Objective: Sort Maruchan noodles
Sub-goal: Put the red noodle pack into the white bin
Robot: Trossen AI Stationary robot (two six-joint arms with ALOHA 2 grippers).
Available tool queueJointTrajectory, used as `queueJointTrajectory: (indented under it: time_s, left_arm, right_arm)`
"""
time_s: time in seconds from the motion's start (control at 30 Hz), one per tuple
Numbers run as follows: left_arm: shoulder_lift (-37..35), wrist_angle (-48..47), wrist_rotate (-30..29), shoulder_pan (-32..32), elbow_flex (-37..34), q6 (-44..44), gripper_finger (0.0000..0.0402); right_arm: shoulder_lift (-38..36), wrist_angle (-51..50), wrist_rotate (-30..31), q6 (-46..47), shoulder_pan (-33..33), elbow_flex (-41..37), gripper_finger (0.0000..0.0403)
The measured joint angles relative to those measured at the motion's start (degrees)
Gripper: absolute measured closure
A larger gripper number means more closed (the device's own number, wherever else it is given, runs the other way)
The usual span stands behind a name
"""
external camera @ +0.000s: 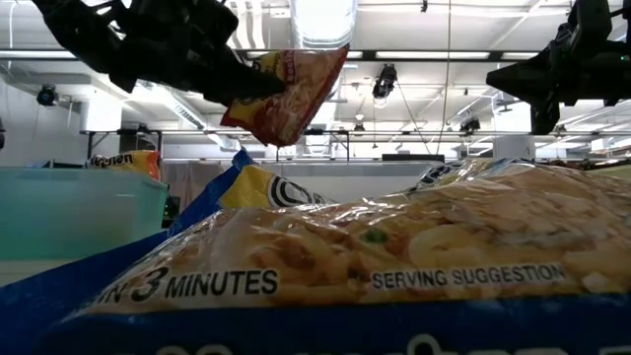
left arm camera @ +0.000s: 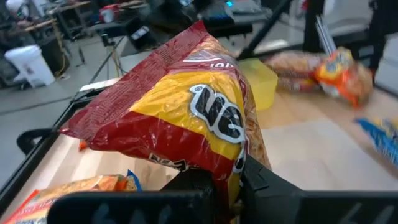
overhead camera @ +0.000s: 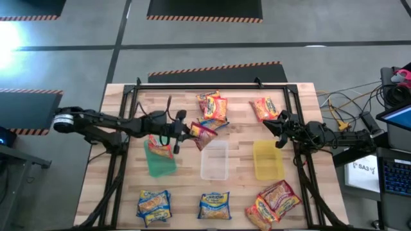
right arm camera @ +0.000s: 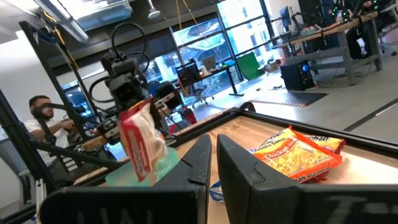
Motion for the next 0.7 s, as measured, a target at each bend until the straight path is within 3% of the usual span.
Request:
queueJointTrajectory:
  time_s: [0.37, 0.7]
  left_arm:
    - [7.1, -1.0, -3.3, -1.5, 6.1, 8.7, 0.0400]
    - [11.3, -12.3, -4.3, -2.3, 13.1, 11.8, 0.0400]
  right_arm:
    - [0.0, 0.0, 0.0, 0.0, 0.0, 0.0, 0.0385]
    - [0.0, 0.0, 0.0, 0.0, 0.0, 0.0, 0.0385]
